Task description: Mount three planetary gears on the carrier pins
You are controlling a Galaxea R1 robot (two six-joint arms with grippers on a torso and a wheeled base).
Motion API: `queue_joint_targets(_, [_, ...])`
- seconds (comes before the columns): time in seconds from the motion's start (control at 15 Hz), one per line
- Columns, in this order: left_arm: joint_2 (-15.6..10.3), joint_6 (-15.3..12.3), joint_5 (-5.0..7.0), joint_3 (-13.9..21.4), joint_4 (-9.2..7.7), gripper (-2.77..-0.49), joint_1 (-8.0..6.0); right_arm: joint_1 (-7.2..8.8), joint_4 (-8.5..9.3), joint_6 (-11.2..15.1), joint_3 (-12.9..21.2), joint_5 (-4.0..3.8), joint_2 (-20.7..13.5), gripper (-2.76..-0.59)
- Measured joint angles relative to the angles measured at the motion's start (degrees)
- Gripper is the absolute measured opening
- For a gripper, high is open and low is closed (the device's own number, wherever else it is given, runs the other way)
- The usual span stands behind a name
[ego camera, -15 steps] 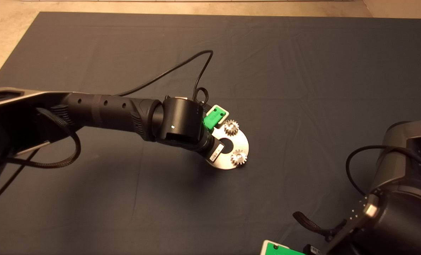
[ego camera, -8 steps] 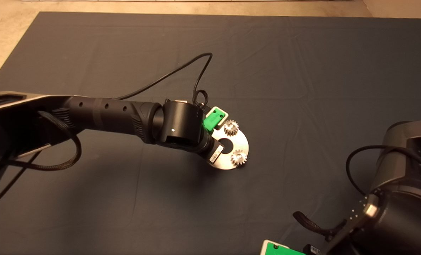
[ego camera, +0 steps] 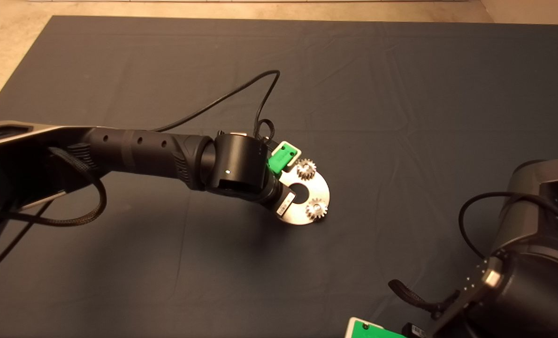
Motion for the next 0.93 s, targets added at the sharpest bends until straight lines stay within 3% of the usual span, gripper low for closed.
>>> queue_joint_targets(0.4, [-0.16,0.0,0.16,0.0,-0.02,-1.81,-0.02,0.0,0.0,0.0,0.0,0.0,-0.11,-1.91])
queue_joint_targets(0.53, [-0.13,0.01,0.18,0.0,-1.2,-1.8,-0.11,0.14,0.0,0.0,0.0,0.0,-0.11,-1.91])
queue_joint_targets(0.67, [0.06,0.04,0.27,0.0,-5.45,-1.65,-1.18,0.86,0.0,0.0,0.0,0.0,-0.11,-1.91])
queue_joint_targets(0.93, [0.09,1.37,0.33,0.0,-14.12,-1.65,-5.97,2.53,0.22,0.0,-0.02,0.0,-0.13,-1.91])
